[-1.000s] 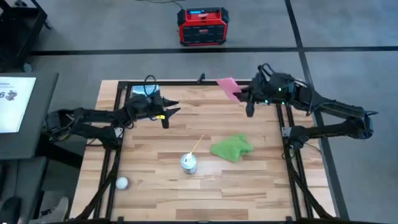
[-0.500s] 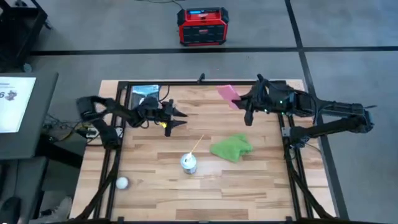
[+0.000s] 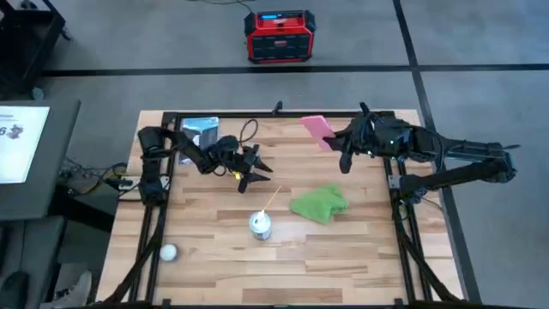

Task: Apply microfiber cloth
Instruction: Spray the back of the black cellphone with the white spray bottle

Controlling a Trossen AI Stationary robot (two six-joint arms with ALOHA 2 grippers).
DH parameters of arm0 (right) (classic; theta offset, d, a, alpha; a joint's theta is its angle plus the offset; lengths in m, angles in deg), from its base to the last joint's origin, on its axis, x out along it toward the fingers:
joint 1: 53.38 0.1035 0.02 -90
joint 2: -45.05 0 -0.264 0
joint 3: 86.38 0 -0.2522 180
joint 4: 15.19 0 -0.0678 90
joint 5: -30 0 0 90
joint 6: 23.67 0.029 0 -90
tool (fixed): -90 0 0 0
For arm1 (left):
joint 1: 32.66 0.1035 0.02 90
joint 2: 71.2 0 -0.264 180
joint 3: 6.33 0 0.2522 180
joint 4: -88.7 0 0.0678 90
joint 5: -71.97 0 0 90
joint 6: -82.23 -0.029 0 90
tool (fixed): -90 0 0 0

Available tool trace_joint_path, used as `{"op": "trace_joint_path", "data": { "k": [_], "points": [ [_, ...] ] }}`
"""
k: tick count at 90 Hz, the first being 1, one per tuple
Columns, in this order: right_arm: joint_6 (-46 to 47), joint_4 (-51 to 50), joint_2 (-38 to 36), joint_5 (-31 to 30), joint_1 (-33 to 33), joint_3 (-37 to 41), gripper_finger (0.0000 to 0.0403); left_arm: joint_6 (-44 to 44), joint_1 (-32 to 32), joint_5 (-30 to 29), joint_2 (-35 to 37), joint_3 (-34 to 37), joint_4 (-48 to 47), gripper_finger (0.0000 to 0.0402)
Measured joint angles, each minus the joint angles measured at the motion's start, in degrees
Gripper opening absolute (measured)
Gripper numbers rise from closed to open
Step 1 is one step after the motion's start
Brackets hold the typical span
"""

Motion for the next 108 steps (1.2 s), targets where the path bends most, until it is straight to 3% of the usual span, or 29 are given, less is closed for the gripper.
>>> {"op": "trace_joint_path", "data": {
  "k": [42, 55, 85, 108],
  "points": [
    [0.44, -0.10, 0.00, -0.11, 0.00, 0.00, 0.0014, 0.14, -4.32, 1.53, -12.01, -13.12, -2.48, 0.0133],
    [2.25, -3.29, 0.00, -4.46, 0.00, 0.00, 0.0014, 1.57, -5.72, 1.61, -13.70, -15.79, -2.44, 0.0133],
    [7.22, -6.71, 0.46, -7.46, 0.11, 2.96, 0.0014, 1.45, -7.06, 1.57, -13.66, -18.37, -5.37, 0.0133],
    [7.43, -6.82, 0.46, -8.70, 1.73, 3.30, 0.0014, 7.37, -2.09, 2.97, -13.51, -17.30, -7.27, 0.0133]
  ]
}}
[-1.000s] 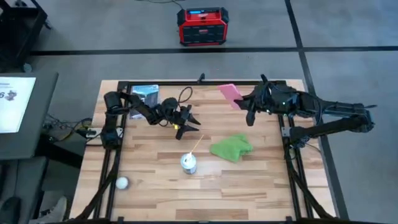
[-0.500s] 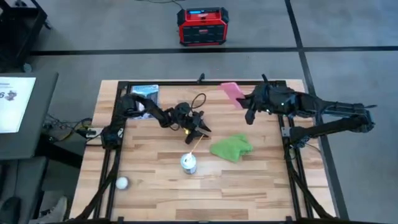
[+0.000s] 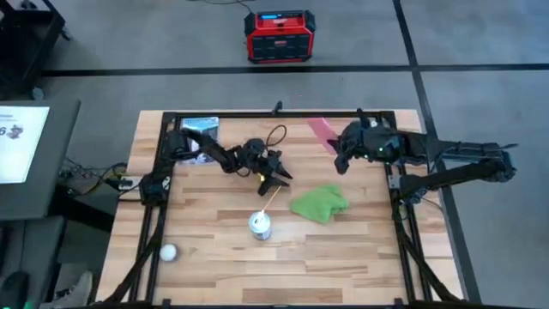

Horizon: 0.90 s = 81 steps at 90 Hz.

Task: Apply microfiber cloth
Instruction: Spray the back of the black cellphone with the white spray bottle

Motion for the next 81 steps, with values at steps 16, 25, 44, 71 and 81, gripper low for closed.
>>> {"op": "trace_joint_path", "data": {
  "k": [16, 25, 44, 71, 81],
  "points": [
    [0.62, -1.35, 0.02, -1.55, 1.23, 0.00, 0.0014, 1.83, 5.55, 2.45, 5.89, 4.16, -1.51, 0.0125],
    [1.64, -2.49, 0.02, -3.44, 2.16, 0.00, 0.0014, -1.25, 8.55, -1.30, 13.99, 7.84, -8.25, 0.0102],
    [5.95, 0.88, 0.42, -7.36, 2.56, 6.40, 0.0014, -10.95, 9.05, -12.50, 36.35, 12.41, -30.84, 0.0009],
    [5.91, 29.02, 1.64, -6.40, 3.71, 24.16, 0.0014, -12.22, 0.59, -22.24, 56.92, 12.43, -45.39, 0.0000],
    [5.90, 33.53, 4.29, -6.39, 3.88, 26.23, 0.0014, -12.69, -4.69, -29.53, 60.00, 9.79, -54.48, 0.0000]
  ]
}}
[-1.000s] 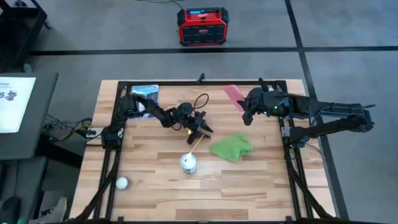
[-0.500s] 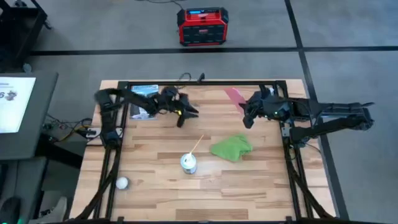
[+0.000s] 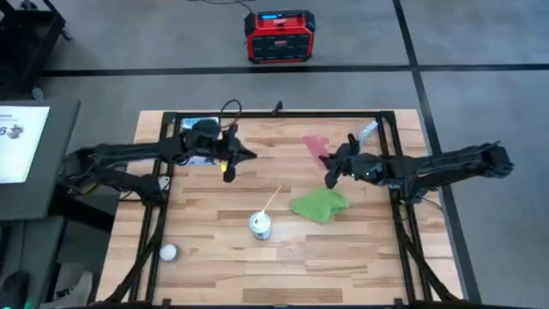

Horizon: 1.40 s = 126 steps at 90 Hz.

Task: Apply microfiber cloth
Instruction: Spray the back of the black cellphone with the white spray bottle

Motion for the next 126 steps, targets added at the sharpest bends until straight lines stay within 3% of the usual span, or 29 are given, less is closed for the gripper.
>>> {"op": "trace_joint_path", "data": {
  "k": [27, 53, 70, 84, 99, 126],
  "points": [
    [-2.49, 11.97, 11.97, 2.13, -0.08, 0.11, 0.0015, 0.00, -13.90, -14.20, 0.68, -16.87, -22.77, 0.0000],
    [-7.93, 26.50, 19.54, 2.13, -0.70, -0.01, 0.0012, 5.44, -22.18, -14.58, -2.55, -25.68, -31.95, 0.0000],
    [-8.94, 32.67, 21.81, 2.67, -0.79, 0.00, 0.0012, 6.00, -23.91, -14.67, -10.94, -30.44, -39.72, 0.0000],
    [-8.96, 33.45, 23.16, 3.42, -0.79, 0.04, 0.0012, 4.51, -26.77, -14.86, -16.80, -36.19, -45.08, 0.0000],
    [-9.05, 35.45, 24.01, 3.59, -0.79, 0.04, 0.0012, 2.64, -28.91, -15.34, -18.17, -41.32, -47.16, 0.0000],
    [-9.07, 36.02, 24.00, 4.90, -0.79, 0.04, 0.0012, 0.60, -28.92, -15.37, -19.81, -42.06, -45.86, 0.0000]
  ]
}}
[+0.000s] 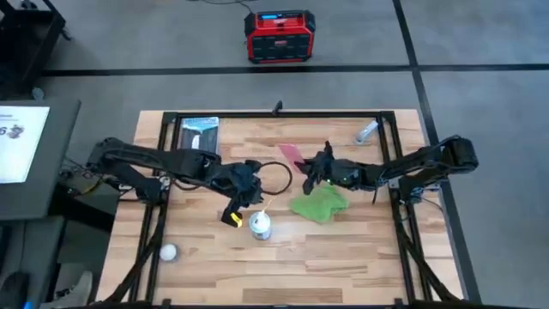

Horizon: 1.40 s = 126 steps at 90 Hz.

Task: Apply microfiber cloth
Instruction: Spray the back of the black cellphone with the white spray bottle

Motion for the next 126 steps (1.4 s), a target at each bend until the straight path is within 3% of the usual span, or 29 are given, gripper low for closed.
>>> {"op": "trace_joint_path", "data": {
  "k": [126],
  "points": [
    [0.00, 1.20, -0.04, 1.58, 0.00, 0.00, 0.0012, 2.55, -2.90, 2.75, -3.41, -0.11, 1.29, 0.0000]
  ]
}}
